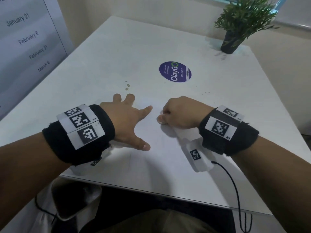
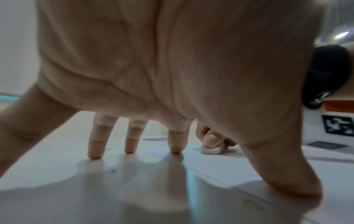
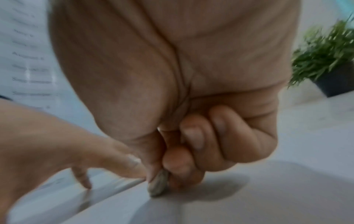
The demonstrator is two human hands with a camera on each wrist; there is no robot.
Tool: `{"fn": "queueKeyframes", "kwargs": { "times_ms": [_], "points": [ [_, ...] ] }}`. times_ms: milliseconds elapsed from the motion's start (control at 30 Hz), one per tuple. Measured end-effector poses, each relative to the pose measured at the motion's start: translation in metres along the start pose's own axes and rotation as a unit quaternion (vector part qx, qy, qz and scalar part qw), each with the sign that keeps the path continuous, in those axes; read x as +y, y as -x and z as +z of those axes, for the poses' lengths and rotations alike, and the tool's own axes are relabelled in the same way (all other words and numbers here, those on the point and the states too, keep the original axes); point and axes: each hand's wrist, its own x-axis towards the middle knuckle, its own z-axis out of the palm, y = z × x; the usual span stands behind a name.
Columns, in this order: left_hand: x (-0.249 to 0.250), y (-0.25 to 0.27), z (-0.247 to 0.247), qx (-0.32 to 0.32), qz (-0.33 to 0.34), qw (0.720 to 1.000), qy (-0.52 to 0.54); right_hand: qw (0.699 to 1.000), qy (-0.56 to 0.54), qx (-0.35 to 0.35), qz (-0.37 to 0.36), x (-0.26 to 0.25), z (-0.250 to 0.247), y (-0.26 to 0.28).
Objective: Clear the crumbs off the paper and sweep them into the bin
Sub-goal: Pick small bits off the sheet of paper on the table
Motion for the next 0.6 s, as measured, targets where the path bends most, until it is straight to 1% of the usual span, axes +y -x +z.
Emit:
{"fn": "queueKeyframes", "kwargs": {
  "times_ms": [67,133,200,233,300,367,433,500,600],
  "points": [
    [0.0,0.001,0.001,-0.001,-0.002,1.0,0.007,0.999,0.016,0.003,0.028,0.021,-0.007,0.005],
    [0.0,0.001,0.001,-0.004,-0.004,1.0,0.007,0.998,0.007,0.001,0.057,0.037,-0.012,0.009],
    [0.0,0.001,0.0,-0.009,-0.005,1.0,0.01,0.997,0.007,0.012,0.073,0.038,-0.013,0.012],
    [0.0,0.0,0.0,-0.011,-0.005,1.0,0.011,0.997,0.011,0.026,0.07,0.033,-0.013,0.012],
    [0.0,-0.002,0.0,-0.009,-0.001,1.0,0.01,0.998,0.004,0.045,0.038,0.015,-0.01,0.009],
    [0.0,-0.003,0.001,-0.009,0.001,1.0,0.011,0.999,-0.007,0.04,-0.005,-0.008,-0.004,0.003],
    [0.0,-0.002,0.001,-0.013,0.002,1.0,0.013,0.999,-0.006,0.032,-0.027,-0.02,0.004,-0.001],
    [0.0,-0.002,0.0,-0.015,0.001,1.0,0.014,1.0,-0.008,0.026,-0.013,-0.012,0.006,0.0],
    [0.001,-0.001,-0.001,-0.024,-0.006,0.999,0.023,0.999,0.004,0.007,0.033,0.019,-0.002,0.009]
  ]
}}
